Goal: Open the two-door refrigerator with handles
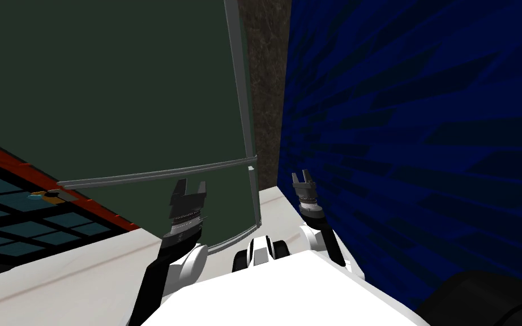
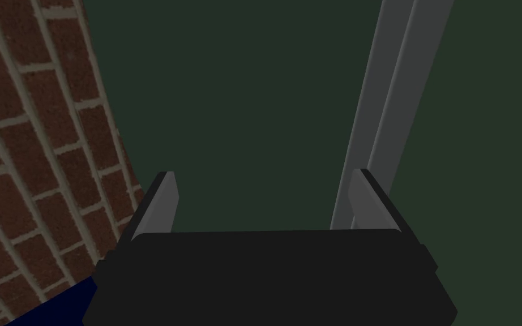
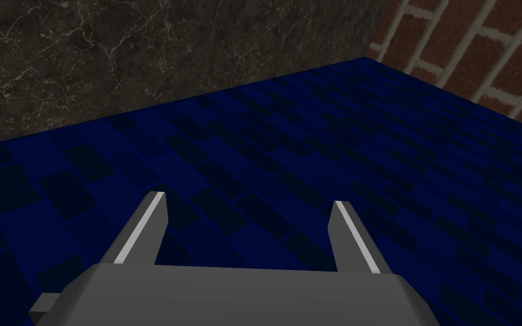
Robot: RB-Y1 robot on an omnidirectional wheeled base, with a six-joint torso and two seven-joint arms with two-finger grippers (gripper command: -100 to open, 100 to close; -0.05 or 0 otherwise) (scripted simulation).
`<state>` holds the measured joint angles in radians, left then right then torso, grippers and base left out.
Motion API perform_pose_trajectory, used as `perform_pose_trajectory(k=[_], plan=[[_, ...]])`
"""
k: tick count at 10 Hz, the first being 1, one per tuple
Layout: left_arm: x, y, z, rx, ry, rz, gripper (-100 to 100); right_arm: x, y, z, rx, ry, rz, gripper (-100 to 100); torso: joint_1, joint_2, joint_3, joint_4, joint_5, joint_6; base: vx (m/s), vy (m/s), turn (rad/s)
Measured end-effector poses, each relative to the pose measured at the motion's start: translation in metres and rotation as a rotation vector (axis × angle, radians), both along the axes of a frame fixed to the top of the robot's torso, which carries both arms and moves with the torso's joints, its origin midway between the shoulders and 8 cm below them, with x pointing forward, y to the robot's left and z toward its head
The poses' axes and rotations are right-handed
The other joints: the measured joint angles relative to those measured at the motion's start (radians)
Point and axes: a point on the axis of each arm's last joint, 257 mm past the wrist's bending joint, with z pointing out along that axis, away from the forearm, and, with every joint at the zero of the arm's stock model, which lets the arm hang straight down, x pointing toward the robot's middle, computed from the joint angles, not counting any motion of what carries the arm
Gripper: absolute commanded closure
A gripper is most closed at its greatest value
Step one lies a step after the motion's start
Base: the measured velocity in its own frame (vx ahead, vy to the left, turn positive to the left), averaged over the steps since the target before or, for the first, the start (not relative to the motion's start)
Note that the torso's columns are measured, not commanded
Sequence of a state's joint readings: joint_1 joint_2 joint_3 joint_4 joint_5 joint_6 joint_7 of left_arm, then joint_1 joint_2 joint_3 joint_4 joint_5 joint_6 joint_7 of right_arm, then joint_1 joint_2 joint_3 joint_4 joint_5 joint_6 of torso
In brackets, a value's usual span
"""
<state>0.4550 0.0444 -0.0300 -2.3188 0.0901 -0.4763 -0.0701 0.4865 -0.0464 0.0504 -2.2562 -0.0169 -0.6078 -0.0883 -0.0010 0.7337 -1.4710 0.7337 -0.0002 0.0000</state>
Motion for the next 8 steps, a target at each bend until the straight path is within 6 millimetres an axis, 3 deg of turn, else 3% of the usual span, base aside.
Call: perform_pose_trajectory(k=[8], plan=[[0.027,-0.01,0.014,0.003,0.07,-0.122,-100,0.0,0.0,0.0,0.0,0.0,0.0,0,0.001,0.004,-0.005,0.004,0.0,0.0,0.03,-0.057,0.073]])
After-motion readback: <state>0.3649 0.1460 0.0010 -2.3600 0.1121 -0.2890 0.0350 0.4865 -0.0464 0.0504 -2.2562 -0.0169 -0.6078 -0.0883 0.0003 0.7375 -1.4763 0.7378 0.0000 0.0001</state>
